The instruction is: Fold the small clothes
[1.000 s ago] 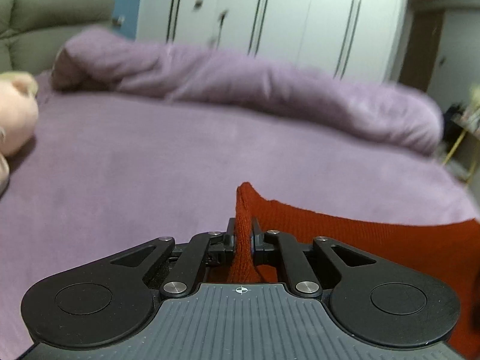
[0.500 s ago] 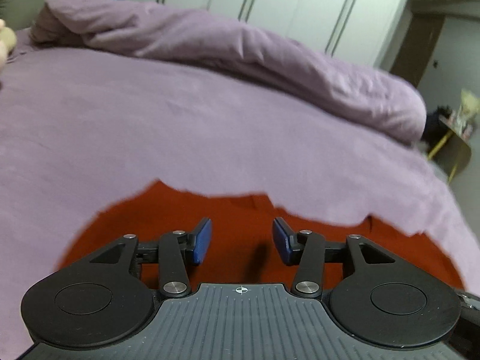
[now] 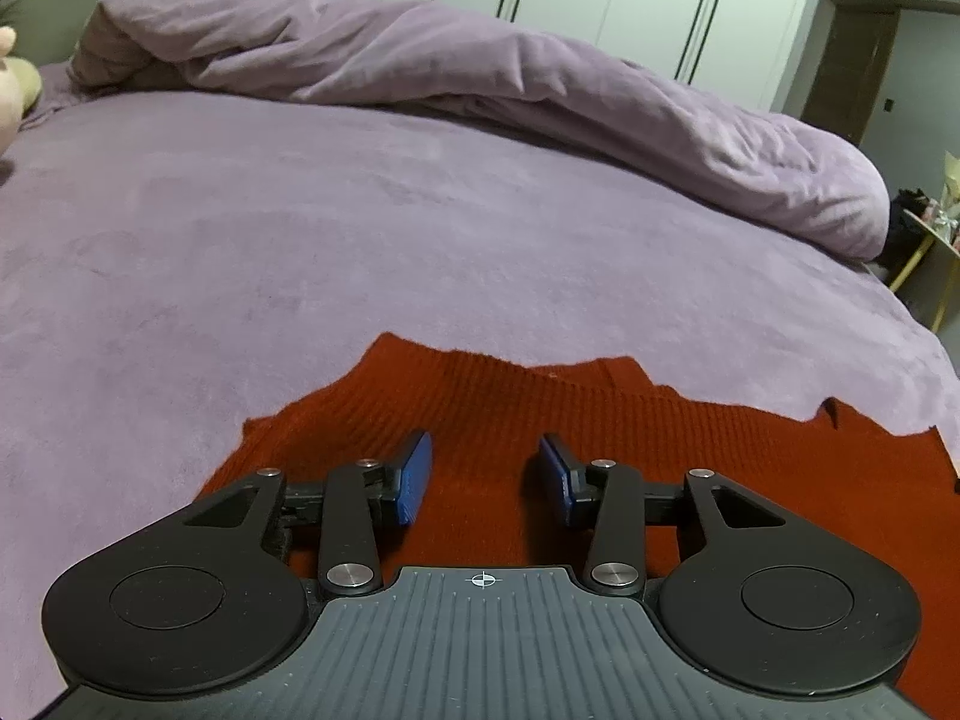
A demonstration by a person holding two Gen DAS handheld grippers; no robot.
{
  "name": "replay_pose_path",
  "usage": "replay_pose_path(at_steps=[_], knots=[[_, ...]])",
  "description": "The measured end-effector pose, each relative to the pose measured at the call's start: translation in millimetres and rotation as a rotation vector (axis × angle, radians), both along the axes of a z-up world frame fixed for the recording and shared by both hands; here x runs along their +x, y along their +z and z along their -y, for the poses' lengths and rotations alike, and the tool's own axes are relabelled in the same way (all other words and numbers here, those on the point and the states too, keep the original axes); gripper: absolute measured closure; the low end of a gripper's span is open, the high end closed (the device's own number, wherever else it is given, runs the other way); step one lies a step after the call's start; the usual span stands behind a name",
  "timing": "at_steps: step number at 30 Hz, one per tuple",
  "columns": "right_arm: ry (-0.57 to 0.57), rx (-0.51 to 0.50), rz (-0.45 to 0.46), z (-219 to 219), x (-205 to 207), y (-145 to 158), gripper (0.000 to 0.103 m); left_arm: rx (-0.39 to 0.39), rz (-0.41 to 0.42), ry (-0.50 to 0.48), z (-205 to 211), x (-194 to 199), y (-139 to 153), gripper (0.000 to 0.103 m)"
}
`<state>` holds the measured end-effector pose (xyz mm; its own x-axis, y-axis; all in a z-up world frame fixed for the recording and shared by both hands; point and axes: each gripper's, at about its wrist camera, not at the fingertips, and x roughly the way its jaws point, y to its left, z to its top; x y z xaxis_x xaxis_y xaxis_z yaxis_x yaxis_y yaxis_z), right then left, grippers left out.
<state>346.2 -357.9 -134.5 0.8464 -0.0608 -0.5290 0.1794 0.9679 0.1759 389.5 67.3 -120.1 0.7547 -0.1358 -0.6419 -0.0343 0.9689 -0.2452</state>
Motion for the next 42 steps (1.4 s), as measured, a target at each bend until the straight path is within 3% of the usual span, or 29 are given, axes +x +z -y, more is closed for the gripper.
replay_pose_path(at_steps=[1,3,7,10,13,14,16,19,21,26,30,32,36,42], knots=[[-0.003,0.010,-0.004,-0.3,-4.0,2.1,0.103,0.005,-0.010,-0.003,-0.1,-4.2,3.3,0.057],[0.015,-0.027,-0.008,-11.3,-13.8,11.1,0.097,0.026,-0.005,-0.011,-1.4,-18.6,12.5,0.045],[0.171,0.025,0.046,-35.5,-60.1,23.4,0.094,0.036,0.014,-0.034,-10.1,-55.6,18.7,0.041],[0.234,-0.055,-0.016,-49.6,-85.1,9.5,0.095,0.123,0.004,0.000,-16.2,-71.3,11.7,0.039],[0.176,-0.167,-0.013,-46.7,-96.0,-0.5,0.097,0.164,-0.002,0.059,-30.1,-78.4,11.0,0.038],[0.113,-0.185,-0.019,-43.7,-95.5,2.3,0.098,0.182,-0.005,0.083,-34.8,-80.3,11.0,0.033],[0.000,-0.215,-0.053,-36.9,-95.8,8.1,0.097,0.185,-0.021,0.123,-45.8,-85.1,13.3,0.032],[-0.030,-0.107,-0.063,-29.0,-101.0,20.1,0.093,0.204,-0.047,0.189,-62.1,-96.4,19.3,0.036],[0.001,-0.047,-0.053,-30.8,-111.0,27.0,0.088,0.162,-0.070,0.187,-72.0,-105.7,22.5,0.037],[0.138,0.016,-0.038,-55.1,-133.3,33.5,0.079,-0.055,-0.124,0.069,-81.8,-135.0,30.6,0.036],[0.227,0.037,-0.048,-90.7,-139.3,35.2,0.078,-0.151,-0.142,-0.038,-71.7,-152.8,28.3,0.036],[0.262,0.043,-0.062,-104.6,-139.2,32.3,0.078,-0.160,-0.155,-0.062,-66.2,-154.6,23.2,0.037],[0.221,0.106,-0.068,-107.5,-140.8,31.3,0.078,-0.183,-0.168,-0.055,-64.0,-154.9,15.5,0.038],[0.020,0.154,-0.092,-61.1,-149.3,27.5,0.075,-0.230,-0.174,-0.027,-65.3,-151.7,14.4,0.038]])
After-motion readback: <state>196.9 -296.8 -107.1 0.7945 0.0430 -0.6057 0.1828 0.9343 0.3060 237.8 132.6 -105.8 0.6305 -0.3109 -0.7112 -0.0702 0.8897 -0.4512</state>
